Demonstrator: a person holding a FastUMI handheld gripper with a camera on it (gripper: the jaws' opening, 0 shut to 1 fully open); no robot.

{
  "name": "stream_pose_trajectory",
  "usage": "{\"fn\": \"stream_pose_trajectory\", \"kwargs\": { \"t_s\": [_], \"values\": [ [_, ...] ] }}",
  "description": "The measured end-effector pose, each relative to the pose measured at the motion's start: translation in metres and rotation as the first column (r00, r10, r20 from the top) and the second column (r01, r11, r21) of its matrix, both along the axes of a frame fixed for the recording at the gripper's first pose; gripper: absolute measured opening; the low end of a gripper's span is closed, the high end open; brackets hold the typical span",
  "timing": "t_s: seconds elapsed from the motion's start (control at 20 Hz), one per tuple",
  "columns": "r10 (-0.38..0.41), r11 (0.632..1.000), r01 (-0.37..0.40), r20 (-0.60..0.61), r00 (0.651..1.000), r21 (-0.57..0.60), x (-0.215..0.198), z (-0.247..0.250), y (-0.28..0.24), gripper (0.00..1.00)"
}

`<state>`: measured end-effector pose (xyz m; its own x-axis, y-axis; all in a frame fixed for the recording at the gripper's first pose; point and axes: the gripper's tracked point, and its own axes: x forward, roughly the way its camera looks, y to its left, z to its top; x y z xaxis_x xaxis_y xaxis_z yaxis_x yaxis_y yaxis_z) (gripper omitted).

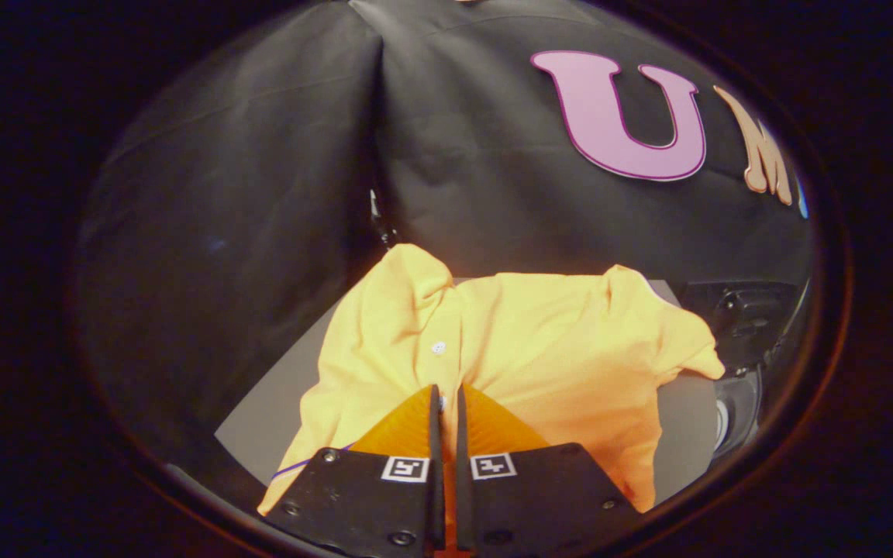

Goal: Put the clothes into the washing machine and then close the washing machine lid.

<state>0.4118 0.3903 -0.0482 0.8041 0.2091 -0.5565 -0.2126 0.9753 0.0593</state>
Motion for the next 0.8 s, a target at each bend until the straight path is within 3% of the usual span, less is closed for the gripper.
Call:
{"fn": "stream_pose_trajectory", "kwargs": {
  "t_s": [0.15, 0.5, 0.65, 0.8],
  "values": [
    [0.017, 0.993, -0.032, 0.133, 0.991, 0.111, 0.002, 0.037, -0.011, 0.01],
    [0.041, 0.984, -0.079, 0.227, 0.973, 0.161, -0.019, 0.092, -0.025, 0.01],
    [0.014, 0.969, -0.081, 0.278, 0.961, 0.232, -0.026, 0.130, -0.045, 0.00],
    [0.009, 0.970, -0.089, 0.333, 0.943, 0.226, -0.032, 0.165, -0.074, 0.00]
  ]
}}
